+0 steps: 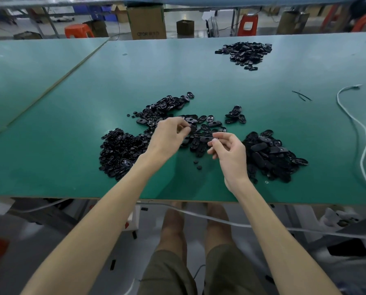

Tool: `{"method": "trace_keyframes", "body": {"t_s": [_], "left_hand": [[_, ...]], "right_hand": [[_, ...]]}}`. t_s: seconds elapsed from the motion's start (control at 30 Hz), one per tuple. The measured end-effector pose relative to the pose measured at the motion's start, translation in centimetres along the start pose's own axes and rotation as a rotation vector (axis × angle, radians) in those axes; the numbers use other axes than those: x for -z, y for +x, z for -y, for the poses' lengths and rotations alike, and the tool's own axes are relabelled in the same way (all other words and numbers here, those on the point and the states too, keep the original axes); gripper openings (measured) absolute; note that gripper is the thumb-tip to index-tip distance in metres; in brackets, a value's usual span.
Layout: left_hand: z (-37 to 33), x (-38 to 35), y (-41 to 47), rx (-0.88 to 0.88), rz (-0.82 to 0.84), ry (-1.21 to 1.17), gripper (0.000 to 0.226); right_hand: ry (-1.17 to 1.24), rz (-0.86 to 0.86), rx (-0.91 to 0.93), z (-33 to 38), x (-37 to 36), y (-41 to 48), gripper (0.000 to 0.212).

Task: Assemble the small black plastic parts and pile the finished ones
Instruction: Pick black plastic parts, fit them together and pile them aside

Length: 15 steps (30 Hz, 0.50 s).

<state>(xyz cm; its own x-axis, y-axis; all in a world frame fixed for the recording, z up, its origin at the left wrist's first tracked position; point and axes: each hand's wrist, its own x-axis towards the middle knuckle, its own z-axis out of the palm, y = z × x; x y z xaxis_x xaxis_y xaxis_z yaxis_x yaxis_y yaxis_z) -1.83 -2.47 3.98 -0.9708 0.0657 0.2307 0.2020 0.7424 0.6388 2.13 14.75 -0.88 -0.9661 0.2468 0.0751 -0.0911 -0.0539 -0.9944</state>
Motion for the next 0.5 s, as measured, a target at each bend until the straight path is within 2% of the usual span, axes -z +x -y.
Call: {"method": "trace_keyframes", "body": {"t_s": [0.1,0.23,0.3,0.37,0.43,0.5], "left_hand": [[-0.7,0.1,-1.0,-0.06,0.205,-0.183,0.008],[-0.7,0.0,-1.6,-0.018,0.199,-0.346,0.012],[-0.2,0.5,-1.6,0.002,0.181,-0.329,0.007],[0.7,1.4,-1.4,0.017,0.1,-0.206,0.005],[2.2,2.5,-1.1,0.039,-0.021,0.042,0.013],[4.0,3.6,-0.7,0.097,-0.058,0.314,0.018]], "right_hand": [[-0.017,0.073,0.028,0.1,0.0,-0.2,0.012],[-0.044,0.112,0.041,0.0,0.0,-0.4,0.007],[-0.033,0.099,0.036,0.0,-0.1,-0.4,0.004],[-0.02,0.086,0.033,0.0,0.0,-0.3,0.004],[-0.016,0.079,0.032,0.0,0.1,-0.3,0.004],[-0.019,0.078,0.035,-0.1,0.1,-0.2,0.004]]}}
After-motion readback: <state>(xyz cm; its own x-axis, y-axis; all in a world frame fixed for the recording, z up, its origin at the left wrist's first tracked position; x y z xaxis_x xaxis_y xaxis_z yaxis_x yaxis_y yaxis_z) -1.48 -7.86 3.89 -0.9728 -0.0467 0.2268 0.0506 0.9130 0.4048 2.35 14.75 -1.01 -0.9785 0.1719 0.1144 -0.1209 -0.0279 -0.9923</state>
